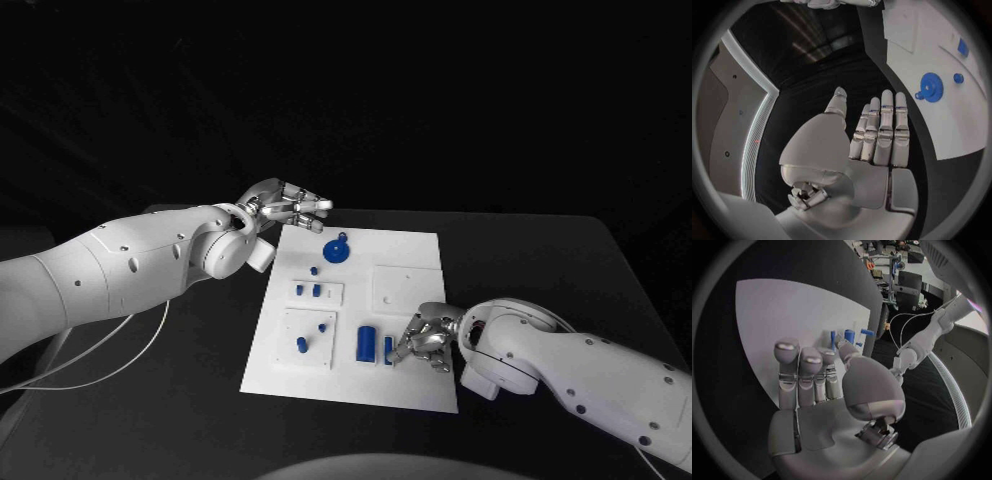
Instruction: Assemble the parts on the task board
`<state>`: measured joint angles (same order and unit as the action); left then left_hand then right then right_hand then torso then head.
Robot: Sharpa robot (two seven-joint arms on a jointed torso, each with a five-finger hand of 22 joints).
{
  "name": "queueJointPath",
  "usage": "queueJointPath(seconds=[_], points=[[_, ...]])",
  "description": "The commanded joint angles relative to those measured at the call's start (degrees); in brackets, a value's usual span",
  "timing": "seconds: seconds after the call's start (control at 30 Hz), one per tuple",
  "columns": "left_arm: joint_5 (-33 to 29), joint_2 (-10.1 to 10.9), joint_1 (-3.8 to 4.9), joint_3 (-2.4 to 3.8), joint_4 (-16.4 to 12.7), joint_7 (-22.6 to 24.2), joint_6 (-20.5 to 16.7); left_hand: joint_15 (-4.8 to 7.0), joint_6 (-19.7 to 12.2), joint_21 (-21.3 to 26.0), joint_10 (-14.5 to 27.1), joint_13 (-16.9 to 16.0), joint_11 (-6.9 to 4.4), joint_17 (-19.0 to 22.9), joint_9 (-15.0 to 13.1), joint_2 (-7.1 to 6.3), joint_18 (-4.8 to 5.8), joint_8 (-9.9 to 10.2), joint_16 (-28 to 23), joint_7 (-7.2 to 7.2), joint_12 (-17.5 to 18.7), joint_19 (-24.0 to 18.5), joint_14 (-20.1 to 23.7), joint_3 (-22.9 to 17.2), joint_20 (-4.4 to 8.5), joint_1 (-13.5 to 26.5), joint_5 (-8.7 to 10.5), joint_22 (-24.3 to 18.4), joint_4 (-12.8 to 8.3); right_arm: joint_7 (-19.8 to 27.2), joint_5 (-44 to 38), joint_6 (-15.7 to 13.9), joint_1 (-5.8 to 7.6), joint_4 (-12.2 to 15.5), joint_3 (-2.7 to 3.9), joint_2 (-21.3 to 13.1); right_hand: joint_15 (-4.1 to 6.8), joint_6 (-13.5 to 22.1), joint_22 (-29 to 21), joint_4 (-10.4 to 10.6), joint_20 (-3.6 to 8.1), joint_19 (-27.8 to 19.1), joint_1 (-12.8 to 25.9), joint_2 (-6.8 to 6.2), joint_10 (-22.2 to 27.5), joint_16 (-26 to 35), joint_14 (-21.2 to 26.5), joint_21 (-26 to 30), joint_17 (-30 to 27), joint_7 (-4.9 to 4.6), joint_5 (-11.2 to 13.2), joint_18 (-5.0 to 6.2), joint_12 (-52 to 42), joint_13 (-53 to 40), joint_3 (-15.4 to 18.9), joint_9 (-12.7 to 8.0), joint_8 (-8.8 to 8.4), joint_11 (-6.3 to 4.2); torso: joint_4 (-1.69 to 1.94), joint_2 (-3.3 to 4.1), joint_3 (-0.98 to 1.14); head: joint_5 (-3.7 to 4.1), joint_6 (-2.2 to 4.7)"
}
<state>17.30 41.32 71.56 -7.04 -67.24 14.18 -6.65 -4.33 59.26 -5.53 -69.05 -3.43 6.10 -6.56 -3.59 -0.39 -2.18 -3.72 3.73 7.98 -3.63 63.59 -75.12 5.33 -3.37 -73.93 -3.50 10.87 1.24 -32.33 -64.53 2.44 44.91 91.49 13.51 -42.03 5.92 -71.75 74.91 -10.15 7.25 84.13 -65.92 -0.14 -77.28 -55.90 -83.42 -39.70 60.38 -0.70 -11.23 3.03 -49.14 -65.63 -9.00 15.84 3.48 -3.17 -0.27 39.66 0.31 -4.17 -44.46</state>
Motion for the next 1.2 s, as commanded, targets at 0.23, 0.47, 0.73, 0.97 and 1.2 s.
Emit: queueJointPath(seconds=[0.23,0.47,0.73,0.97,1.2], points=[[0.23,-0.08,0.02,0.02,-0.19,0.76,0.40,0.07,-0.53,-0.26,0.50,-0.05,-0.04,-0.06,-0.07,0.56,0.40,0.00,-0.12,0.01,0.19,0.11,0.18,0.12,0.02,-0.16,-0.05,-0.07,-0.12,0.80,-2.62,-1.98,-0.23,-0.17,-0.03,-0.63,0.31,-0.53,3.81,-1.02,0.30,2.97,2.15,-0.75,-0.06,0.27,0.05,-0.07,-0.12,-0.03,0.99,-0.25,0.20,0.01,-3.35,0.50,0.16,-0.25,-0.02,-0.05,0.00,0.21,0.36],[0.01,0.05,0.02,0.02,-0.29,1.39,-0.34,0.04,-0.47,-0.28,0.42,-0.05,-0.04,-0.04,-0.07,0.54,0.41,0.00,-0.14,0.00,0.19,0.10,0.27,0.34,0.02,0.06,0.01,-0.09,-0.16,2.77,0.81,-3.29,-0.24,0.27,0.24,-2.75,-0.53,4.33,3.47,8.00,-0.42,2.88,2.04,-4.02,0.74,0.72,0.13,1.00,-0.49,-2.17,-1.64,0.63,0.67,0.47,7.92,-2.96,0.07,0.91,-0.06,-0.10,0.00,0.65,1.30],[-1.76,-0.24,0.02,0.03,0.61,2.16,-1.94,-0.31,-0.50,-0.17,0.53,-0.05,0.05,0.30,-0.06,0.37,0.33,0.00,-0.16,0.03,0.19,-0.14,1.56,0.35,-0.22,0.26,0.06,-0.19,-0.19,11.11,7.08,-5.42,0.22,-0.69,3.60,-5.32,-1.11,8.26,1.59,14.27,-1.19,2.31,0.52,-4.07,3.19,5.05,1.35,7.36,-3.44,-3.53,-2.14,1.57,4.83,4.48,16.87,-6.81,0.17,1.90,-0.34,-0.54,-0.13,1.77,4.16],[-4.86,-1.04,0.02,0.03,2.62,2.96,-3.56,-1.52,-0.53,1.06,1.04,-0.05,0.35,1.66,-0.06,0.53,-0.05,0.00,-0.18,0.09,0.20,-1.90,5.50,0.08,-1.45,0.00,-0.25,-0.95,-0.40,25.84,19.70,-10.36,3.71,-9.12,4.73,-4.29,-2.20,8.20,-9.51,8.68,-2.39,-1.42,-2.87,1.62,6.96,15.97,4.99,29.13,-11.68,-3.95,-4.05,2.06,15.09,15.38,15.83,-7.58,0.13,2.71,-0.90,-1.68,-0.24,2.50,6.61],[-8.75,-2.51,0.03,0.06,6.87,3.40,-3.88,-2.31,-0.10,1.46,4.48,-0.03,0.67,2.70,-0.03,2.15,-0.51,0.05,-0.19,-0.88,0.29,-4.07,9.46,0.12,-2.71,-0.94,-1.34,-2.43,-1.29,37.99,29.55,-12.28,6.49,-24.10,5.44,0.89,-5.47,9.14,-29.99,1.55,-5.97,-9.31,-4.52,3.67,6.02,31.99,10.31,36.13,-26.51,-5.36,-5.66,1.95,33.57,43.21,9.73,-10.33,-0.09,5.05,-1.68,-3.57,-0.23,2.72,9.44]])
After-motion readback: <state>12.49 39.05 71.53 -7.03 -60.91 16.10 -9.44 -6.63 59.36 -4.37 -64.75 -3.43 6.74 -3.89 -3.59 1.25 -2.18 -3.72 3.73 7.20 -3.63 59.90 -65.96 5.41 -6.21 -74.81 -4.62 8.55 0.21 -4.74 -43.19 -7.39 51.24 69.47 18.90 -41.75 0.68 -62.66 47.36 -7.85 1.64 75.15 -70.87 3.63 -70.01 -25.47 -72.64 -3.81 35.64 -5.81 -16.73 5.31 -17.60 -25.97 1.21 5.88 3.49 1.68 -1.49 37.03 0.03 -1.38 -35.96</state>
